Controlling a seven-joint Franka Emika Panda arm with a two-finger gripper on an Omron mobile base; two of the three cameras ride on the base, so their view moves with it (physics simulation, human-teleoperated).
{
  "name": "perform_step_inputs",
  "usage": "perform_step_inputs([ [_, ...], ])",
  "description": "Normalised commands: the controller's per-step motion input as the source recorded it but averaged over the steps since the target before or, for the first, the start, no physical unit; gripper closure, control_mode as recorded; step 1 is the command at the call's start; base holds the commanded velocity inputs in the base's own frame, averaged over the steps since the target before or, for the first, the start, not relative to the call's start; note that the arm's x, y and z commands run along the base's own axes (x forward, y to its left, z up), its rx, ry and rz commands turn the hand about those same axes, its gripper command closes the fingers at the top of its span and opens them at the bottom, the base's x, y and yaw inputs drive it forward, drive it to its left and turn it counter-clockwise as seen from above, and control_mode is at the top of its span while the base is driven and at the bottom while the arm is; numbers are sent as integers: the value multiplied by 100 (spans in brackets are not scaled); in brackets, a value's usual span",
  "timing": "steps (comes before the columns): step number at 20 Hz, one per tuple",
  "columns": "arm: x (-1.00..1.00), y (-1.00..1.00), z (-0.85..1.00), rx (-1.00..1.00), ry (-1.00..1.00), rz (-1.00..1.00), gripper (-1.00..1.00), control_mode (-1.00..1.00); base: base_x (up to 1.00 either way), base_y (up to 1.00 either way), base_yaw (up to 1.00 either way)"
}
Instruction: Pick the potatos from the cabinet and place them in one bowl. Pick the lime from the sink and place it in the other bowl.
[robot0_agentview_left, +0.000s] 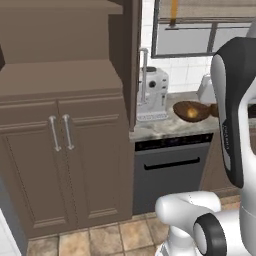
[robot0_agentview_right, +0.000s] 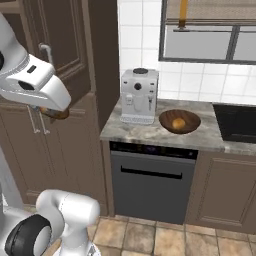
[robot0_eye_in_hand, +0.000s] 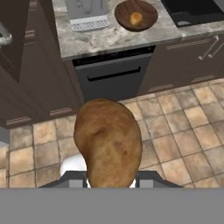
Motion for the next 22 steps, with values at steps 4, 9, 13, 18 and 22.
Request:
perform_step_inputs([
  [4,0,0,0,0,0,0,100,100,0,-62,0],
  [9,0,0,0,0,0,0,100,100,6,-51,0],
  [13,0,0,0,0,0,0,100,100,20,-48,0],
  [18,0,0,0,0,0,0,100,100,33,-47,0],
  [22,0,0,0,0,0,0,100,100,39,-46,0],
])
